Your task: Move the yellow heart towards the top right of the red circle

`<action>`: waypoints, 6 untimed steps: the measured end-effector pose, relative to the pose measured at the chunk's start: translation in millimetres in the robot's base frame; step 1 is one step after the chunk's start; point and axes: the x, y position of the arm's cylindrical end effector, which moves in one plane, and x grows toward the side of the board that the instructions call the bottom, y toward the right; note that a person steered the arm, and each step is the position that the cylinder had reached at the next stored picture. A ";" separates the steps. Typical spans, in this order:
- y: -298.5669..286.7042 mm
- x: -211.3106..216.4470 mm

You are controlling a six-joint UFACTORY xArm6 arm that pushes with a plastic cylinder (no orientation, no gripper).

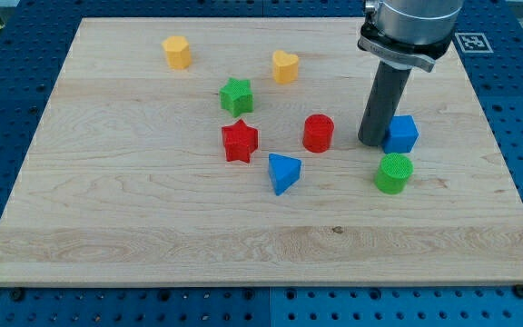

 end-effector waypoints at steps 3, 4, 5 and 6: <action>-0.1 -99.7; -18.3 -140.2; -61.6 -175.2; -123.3 -186.5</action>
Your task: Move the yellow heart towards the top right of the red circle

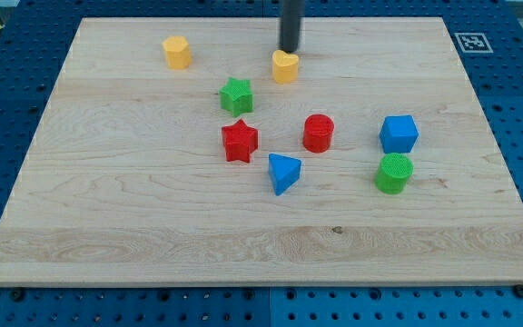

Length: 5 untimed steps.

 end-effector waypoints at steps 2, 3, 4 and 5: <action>-53.9 9.5; -31.3 20.2; -6.6 27.3; 4.2 32.2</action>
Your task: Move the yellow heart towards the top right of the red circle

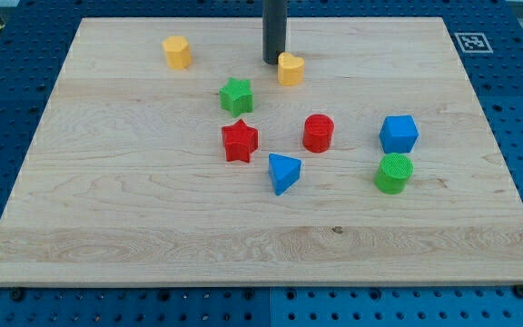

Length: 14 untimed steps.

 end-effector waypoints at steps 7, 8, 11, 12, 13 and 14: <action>42.7 34.3; 39.5 31.2; 78.9 28.1; 82.7 37.1; 82.1 37.8; 50.6 8.1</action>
